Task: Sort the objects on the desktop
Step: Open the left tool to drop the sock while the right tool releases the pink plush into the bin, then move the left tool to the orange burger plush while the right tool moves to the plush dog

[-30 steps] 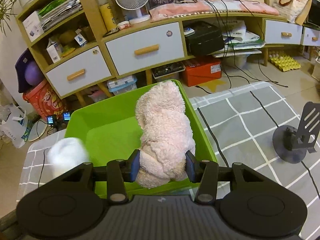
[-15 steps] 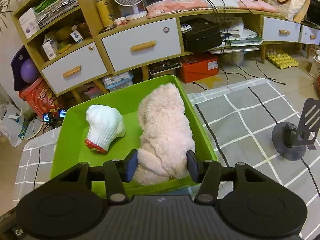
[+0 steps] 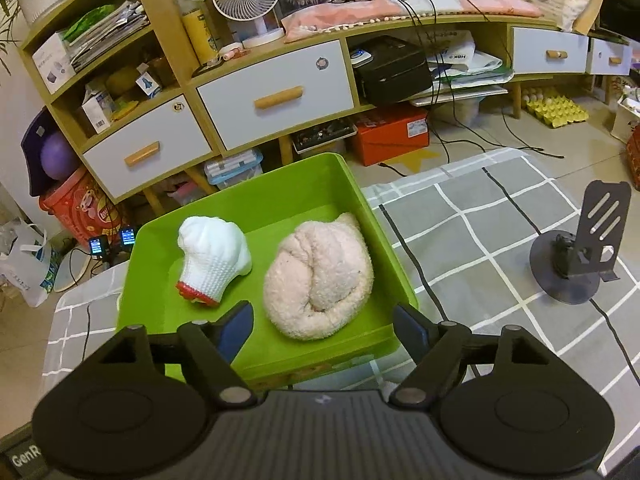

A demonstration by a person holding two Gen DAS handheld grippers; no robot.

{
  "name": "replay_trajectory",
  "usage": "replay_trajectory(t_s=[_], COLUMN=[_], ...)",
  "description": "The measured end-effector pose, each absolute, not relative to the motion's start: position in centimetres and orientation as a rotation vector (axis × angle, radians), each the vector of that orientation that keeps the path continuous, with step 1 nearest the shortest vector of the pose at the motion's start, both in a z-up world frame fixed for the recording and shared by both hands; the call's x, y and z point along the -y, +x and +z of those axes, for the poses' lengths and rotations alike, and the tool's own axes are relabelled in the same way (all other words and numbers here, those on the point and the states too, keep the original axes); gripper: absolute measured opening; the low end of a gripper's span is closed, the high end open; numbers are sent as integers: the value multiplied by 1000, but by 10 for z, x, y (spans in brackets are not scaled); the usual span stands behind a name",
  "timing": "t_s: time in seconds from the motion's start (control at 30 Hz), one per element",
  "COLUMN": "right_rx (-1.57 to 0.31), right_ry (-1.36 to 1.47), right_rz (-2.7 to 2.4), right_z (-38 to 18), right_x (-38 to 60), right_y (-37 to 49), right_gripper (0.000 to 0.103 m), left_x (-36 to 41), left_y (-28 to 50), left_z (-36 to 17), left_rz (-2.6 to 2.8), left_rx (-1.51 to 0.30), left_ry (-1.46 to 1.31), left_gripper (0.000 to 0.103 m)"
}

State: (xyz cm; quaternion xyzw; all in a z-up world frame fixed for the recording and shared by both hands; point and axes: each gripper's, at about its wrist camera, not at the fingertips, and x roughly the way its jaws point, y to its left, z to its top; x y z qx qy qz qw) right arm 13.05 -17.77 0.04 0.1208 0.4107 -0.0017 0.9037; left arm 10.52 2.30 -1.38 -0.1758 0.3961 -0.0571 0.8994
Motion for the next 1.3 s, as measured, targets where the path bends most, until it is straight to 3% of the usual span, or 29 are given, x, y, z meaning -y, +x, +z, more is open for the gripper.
replay_trajectory(t_s=[0.13,0.8,1.3], right_rx=[-848,-867,-1008], right_ry=[242,275,307], right_rz=[12,18,38], right_z=[7,22,12], right_x=[176,204,213], right_y=[122,74,65], right_gripper=[81,85,86], left_x=[-23,-38,-26], left_y=[97,56,33], left_z=[-4,15,14], left_rz=[-102,-27,-94], left_rx=[-826,-972,-1029], left_ry=[-356,-273,-183], left_gripper=[102,102,102])
